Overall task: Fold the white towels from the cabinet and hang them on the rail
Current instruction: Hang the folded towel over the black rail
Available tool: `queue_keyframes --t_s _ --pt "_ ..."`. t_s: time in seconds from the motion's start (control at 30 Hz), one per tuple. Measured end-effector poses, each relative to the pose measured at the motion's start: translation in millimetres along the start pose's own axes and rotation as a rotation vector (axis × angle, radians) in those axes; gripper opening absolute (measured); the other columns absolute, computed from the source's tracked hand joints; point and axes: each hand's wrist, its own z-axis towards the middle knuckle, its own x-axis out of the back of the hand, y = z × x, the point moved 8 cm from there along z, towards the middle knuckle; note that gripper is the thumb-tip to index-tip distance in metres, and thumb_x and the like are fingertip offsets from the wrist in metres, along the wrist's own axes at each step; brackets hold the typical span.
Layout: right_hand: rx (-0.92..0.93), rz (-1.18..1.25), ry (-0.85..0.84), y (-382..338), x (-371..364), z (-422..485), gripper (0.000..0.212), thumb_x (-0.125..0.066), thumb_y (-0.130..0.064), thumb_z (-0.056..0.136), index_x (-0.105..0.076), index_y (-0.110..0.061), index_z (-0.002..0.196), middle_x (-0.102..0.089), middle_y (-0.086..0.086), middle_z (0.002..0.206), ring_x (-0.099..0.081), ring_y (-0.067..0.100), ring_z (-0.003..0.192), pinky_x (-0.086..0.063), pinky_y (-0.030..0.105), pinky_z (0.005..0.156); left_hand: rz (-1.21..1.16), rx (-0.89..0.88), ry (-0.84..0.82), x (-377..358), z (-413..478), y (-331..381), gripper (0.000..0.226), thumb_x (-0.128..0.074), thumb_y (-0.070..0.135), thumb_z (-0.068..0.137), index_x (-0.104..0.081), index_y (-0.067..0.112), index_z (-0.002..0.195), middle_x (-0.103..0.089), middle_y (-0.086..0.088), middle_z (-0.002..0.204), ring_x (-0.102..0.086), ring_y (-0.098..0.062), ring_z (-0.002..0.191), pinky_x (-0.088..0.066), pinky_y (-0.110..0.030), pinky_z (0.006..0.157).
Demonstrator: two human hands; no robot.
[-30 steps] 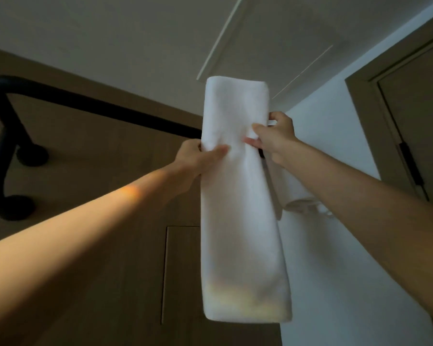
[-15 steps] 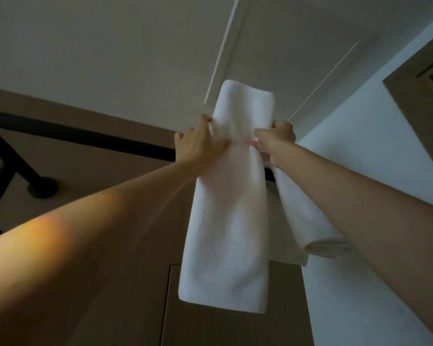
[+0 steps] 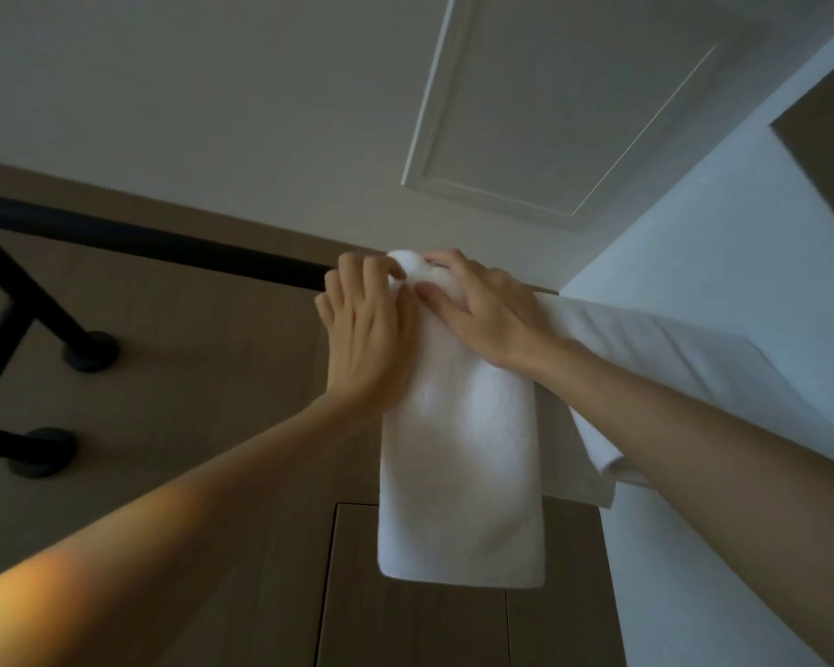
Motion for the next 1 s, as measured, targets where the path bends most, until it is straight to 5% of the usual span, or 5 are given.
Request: queue_keyframes --t_s 0.17,0.27,0.47,0.7,1.0 --pt "-0.035 -0.048 -0.033 4 -8 3 0.059 -0.024 -0.075 0.086 -0.039 -0.043 0.134 -0.058 -0.002 0.130 -0.055 0.028 0.114 -0.042 0.043 0.095 -0.178 0.258 -0.093 7 -34 -52 0.009 -0.044 0.022 0.096 -0.040 0.021 0.103 -0.037 0.009 0.101 -0.038 -0.010 0.096 -0.037 -0.029 0.091" --pt "-0.069 -0.016 -0.019 6 -7 6 0.062 -0.024 -0.076 0.084 -0.047 -0.043 0.131 -0.060 -0.006 0.129 -0.056 0.025 0.115 -0.042 0.045 0.098 -0.401 0.482 -0.322 -18 -31 -75 0.052 -0.060 0.039 0.091 -0.036 0.018 0.133 -0.038 0.008 0.129 -0.038 -0.013 0.124 -0.040 -0.038 0.103" --pt "-0.127 0.051 0.014 5 -4 6 0.057 -0.035 -0.071 0.088 -0.056 -0.038 0.129 -0.061 -0.005 0.130 -0.052 0.024 0.120 -0.039 0.047 0.103 -0.562 0.408 -0.581 -54 -15 -66 0.070 -0.071 0.017 0.085 -0.035 0.025 0.145 -0.044 0.001 0.144 -0.044 -0.018 0.131 -0.042 -0.046 0.106" --pt "-0.171 0.003 -0.036 1 -5 2 0.062 -0.027 -0.070 0.084 -0.050 -0.039 0.133 -0.054 -0.006 0.137 -0.043 0.026 0.126 -0.033 0.046 0.105 -0.526 0.498 -0.578 -56 -22 -68 0.015 -0.056 0.018 0.094 -0.056 0.017 0.109 -0.062 0.005 0.095 -0.060 -0.015 0.095 -0.048 -0.026 0.078" --pt "-0.068 -0.153 -0.120 -28 -17 -34 0.074 -0.034 -0.070 0.080 -0.003 -0.056 0.146 -0.004 -0.012 0.161 -0.005 0.023 0.147 0.000 0.055 0.116 -0.568 0.452 -0.596 -32 -49 -53 0.020 -0.058 0.009 0.092 -0.051 0.004 0.109 -0.053 0.004 0.086 -0.050 -0.007 0.072 -0.043 -0.011 0.057"
